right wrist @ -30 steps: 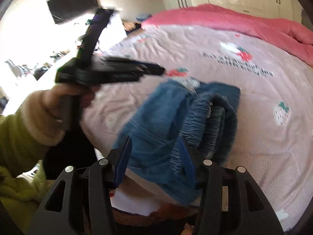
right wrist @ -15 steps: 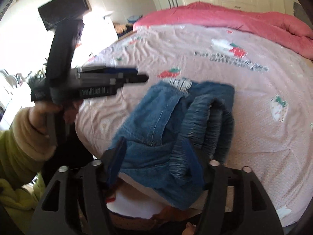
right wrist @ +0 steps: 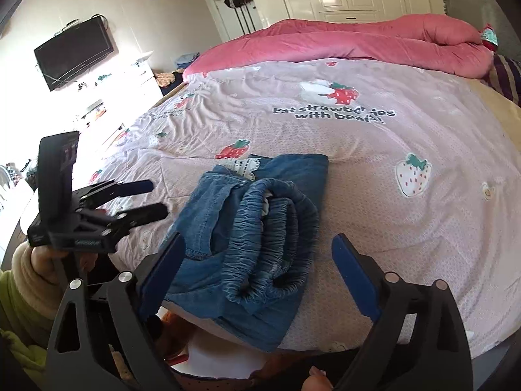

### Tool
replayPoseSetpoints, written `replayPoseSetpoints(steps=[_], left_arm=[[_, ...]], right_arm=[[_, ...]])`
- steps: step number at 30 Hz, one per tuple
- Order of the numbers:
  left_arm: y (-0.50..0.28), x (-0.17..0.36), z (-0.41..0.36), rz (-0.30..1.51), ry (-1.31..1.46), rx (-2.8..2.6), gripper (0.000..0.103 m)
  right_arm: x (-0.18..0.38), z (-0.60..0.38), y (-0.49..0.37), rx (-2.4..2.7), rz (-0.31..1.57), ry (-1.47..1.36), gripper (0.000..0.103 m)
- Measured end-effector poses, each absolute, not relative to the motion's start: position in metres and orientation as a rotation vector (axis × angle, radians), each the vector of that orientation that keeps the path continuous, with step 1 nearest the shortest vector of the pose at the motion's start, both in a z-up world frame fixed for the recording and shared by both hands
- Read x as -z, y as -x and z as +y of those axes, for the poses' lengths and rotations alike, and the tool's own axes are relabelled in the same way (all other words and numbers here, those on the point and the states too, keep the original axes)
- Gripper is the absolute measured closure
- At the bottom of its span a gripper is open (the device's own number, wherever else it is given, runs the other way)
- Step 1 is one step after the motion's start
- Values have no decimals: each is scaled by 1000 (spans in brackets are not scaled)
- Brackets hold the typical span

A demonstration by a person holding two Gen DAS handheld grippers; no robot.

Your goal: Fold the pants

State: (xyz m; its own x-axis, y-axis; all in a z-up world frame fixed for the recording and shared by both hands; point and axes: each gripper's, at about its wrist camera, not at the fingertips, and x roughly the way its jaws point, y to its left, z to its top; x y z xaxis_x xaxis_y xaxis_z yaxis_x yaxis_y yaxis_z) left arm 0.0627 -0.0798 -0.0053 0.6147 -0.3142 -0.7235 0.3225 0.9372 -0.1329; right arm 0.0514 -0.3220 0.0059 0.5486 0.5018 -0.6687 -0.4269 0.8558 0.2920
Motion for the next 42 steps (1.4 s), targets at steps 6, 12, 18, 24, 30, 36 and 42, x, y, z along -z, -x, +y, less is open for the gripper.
replayPoseSetpoints(steps=[6, 12, 18, 24, 30, 36, 42], left_arm=[[-39, 11, -79, 850, -3, 368, 17], [-7, 14, -86, 837, -26, 413, 17], [9, 16, -111, 805, -92, 479, 33], [4, 36, -130, 861, -109, 516, 86], [7, 51, -139, 890, -140, 538, 87], [1, 62, -141, 912, -143, 544, 87], [4, 52, -136, 909, -105, 570, 78]], right_arm=[[-8, -328, -43, -545, 823, -110, 10], [-4, -333, -46, -523, 838, -127, 9], [-5, -332, -54, -518, 844, -163, 9], [-2, -328, -63, -502, 855, -159, 9], [20, -328, -74, -481, 930, -210, 9], [27, -322, -89, -522, 959, -265, 9], [34, -317, -106, -522, 989, -309, 9]])
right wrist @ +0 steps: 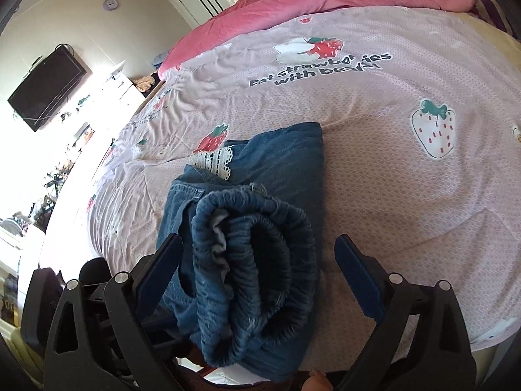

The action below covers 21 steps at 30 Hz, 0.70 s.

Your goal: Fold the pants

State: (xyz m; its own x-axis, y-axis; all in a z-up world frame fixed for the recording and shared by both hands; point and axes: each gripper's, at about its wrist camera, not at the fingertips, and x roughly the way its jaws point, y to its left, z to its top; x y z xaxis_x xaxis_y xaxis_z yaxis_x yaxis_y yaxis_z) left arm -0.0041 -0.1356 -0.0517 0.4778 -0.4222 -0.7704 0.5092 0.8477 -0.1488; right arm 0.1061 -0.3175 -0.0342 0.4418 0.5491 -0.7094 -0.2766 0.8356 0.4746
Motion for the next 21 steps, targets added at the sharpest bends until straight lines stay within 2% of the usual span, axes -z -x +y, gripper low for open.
replayPoseSetpoints(steps=[1, 2, 3, 5, 8, 9, 15, 21], left_arm=[[9, 45, -131, 902, -87, 585, 71], [11, 40, -128, 894, -79, 586, 56], [12, 33, -122, 877, -78, 566, 49], [10, 20, -108, 852, -45, 524, 46], [-3, 7, -90, 836, 19, 474, 25], [-8, 5, -87, 837, 15, 448, 22], [-34, -4, -74, 839, 29, 343, 10], [-53, -9, -76, 833, 33, 321, 9]], right_arm=[[35, -318, -105, -526, 989, -314, 9], [36, -319, -104, -527, 989, -321, 9], [36, -320, -102, -525, 989, -320, 9], [35, -323, -98, -518, 984, -315, 8], [31, -329, -89, -502, 961, -312, 8], [30, -330, -87, -500, 955, -312, 7], [13, -335, -73, -498, 905, -272, 5], [3, -331, -73, -508, 879, -224, 5]])
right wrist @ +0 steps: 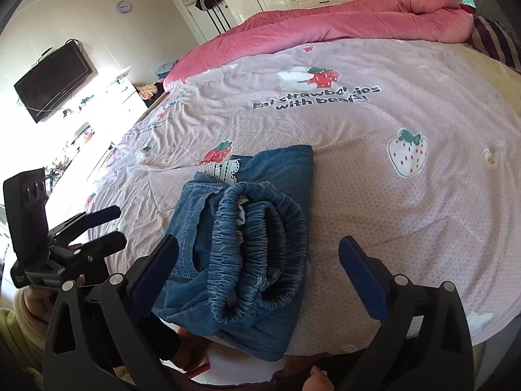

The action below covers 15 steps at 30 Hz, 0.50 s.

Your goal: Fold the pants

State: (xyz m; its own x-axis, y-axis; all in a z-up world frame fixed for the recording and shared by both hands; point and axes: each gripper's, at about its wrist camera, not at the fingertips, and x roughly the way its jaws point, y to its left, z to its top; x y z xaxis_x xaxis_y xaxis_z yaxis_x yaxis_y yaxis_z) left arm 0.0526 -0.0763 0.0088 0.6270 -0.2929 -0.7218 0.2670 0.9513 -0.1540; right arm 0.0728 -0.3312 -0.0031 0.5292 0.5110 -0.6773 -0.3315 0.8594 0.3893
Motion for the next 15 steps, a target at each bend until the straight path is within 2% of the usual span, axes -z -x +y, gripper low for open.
replayPoseSetpoints(steps=[15], left_arm=[[-81, 19, -87, 896, 21, 316, 9]], right_arm=[[13, -317, -103, -539, 916, -204, 5]])
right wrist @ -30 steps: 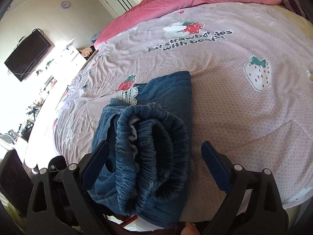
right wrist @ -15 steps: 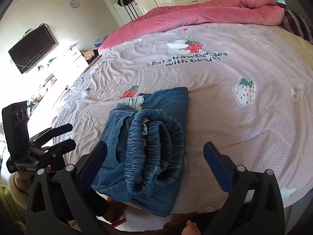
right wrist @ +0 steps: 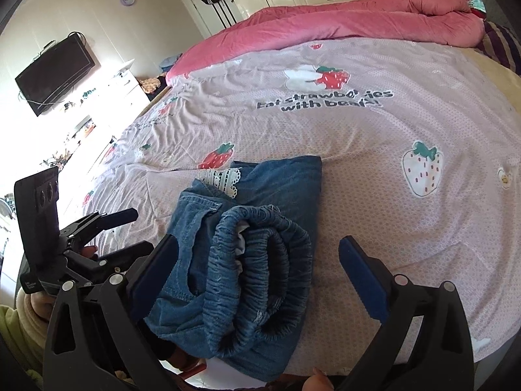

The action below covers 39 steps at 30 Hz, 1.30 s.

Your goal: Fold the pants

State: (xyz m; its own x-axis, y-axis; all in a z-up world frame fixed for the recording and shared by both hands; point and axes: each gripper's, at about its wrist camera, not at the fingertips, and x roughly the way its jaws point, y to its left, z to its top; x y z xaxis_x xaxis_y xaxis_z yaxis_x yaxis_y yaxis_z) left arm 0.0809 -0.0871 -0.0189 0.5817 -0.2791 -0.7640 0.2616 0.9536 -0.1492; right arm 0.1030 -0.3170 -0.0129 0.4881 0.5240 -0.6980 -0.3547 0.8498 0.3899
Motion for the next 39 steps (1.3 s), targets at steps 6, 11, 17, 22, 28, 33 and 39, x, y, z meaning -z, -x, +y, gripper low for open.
replayPoseSetpoints(steps=[6, 11, 17, 22, 28, 33, 39], left_arm=[[-92, 47, -89, 963, 32, 323, 9], [-98, 59, -85, 989, 83, 352, 9], [-101, 62, -81, 997, 144, 376, 9], [-101, 62, -82, 1001, 163, 393, 11], [-107, 63, -86, 1029, 216, 451, 51], [-108, 59, -88, 1006, 235, 471, 71], [-100, 47, -81, 958, 235, 459, 77]], right_arm=[[35, -305, -122, -543, 975, -187, 5], [49, -301, -134, -564, 996, -211, 5], [58, -305, -143, -616, 985, -257, 5], [64, -307, -147, -648, 980, -288, 8], [69, -309, -145, -676, 978, -328, 52], [62, -308, -136, -661, 932, -303, 60], [36, -294, -123, -651, 845, -222, 62]])
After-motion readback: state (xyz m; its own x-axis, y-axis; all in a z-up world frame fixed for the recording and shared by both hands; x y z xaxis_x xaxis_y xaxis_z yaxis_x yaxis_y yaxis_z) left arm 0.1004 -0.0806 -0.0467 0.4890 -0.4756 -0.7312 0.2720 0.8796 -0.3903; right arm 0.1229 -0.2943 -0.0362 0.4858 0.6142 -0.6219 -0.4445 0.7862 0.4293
